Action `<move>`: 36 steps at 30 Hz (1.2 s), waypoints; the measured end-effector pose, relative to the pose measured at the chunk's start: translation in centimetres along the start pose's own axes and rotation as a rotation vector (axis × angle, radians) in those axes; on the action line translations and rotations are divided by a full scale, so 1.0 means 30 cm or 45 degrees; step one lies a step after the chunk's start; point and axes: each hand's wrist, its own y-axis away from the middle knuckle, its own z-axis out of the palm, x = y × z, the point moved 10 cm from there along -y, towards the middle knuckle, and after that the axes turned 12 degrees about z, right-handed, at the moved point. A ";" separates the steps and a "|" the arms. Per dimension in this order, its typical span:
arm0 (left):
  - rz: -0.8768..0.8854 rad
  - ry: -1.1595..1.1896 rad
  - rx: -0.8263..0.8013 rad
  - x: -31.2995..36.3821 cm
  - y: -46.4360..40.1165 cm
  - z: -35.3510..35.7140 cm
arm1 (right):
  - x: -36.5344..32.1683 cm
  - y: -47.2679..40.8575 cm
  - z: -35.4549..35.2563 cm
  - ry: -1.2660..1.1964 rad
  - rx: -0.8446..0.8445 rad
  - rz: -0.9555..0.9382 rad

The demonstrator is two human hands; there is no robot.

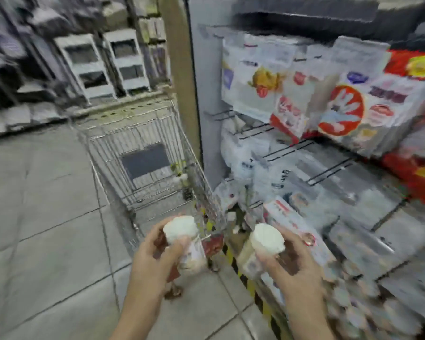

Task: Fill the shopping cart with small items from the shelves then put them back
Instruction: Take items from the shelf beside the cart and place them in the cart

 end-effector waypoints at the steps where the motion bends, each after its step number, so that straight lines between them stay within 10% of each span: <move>1: -0.025 0.017 0.063 -0.024 -0.019 -0.068 | 0.039 -0.022 0.062 0.010 -0.043 0.025; 20: -0.283 -0.059 0.681 -0.431 -0.423 -0.376 | 0.393 -0.786 0.574 0.343 -0.464 0.481; 36: -0.563 -0.288 0.513 -1.142 -1.225 -0.490 | 1.043 -1.448 0.989 0.554 -0.387 0.768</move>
